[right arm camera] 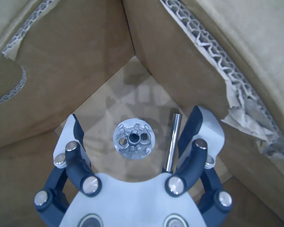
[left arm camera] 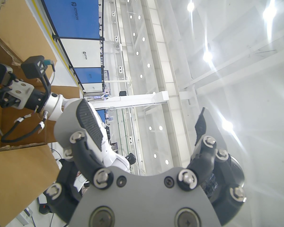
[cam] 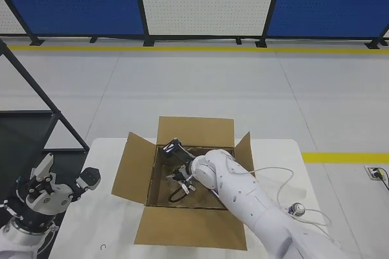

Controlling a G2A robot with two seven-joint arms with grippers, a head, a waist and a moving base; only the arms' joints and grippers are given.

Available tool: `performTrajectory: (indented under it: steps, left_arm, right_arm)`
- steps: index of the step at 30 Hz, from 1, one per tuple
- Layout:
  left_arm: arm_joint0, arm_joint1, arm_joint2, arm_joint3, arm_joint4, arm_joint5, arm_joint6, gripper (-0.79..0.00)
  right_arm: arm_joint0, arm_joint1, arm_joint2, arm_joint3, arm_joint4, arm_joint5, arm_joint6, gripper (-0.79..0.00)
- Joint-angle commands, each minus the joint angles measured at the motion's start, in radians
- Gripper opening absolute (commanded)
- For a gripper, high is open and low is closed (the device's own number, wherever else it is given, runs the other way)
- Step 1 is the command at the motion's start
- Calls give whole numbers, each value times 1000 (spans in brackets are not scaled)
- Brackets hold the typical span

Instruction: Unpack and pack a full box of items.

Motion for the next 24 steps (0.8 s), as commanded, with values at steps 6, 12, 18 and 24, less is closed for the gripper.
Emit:
performTrajectory:
  steps: [6, 12, 18, 24]
  left_arm:
    - [0, 0, 0, 0, 0, 0, 0, 0]
    - [0, 0, 0, 0, 0, 0, 0, 0]
    - [0, 0, 0, 0, 0, 0, 0, 0]
    - [0, 0, 0, 0, 0, 0, 0, 0]
  right_arm:
    - [-89, 101, 80, -284, -91, 64, 70, 0]
    - [-266, 213, 217, -689, -239, 145, 156, 0]
    - [-482, 291, 368, -1061, -374, 160, 200, 0]
    - [-627, 325, 469, -1254, -421, 127, 163, 0]
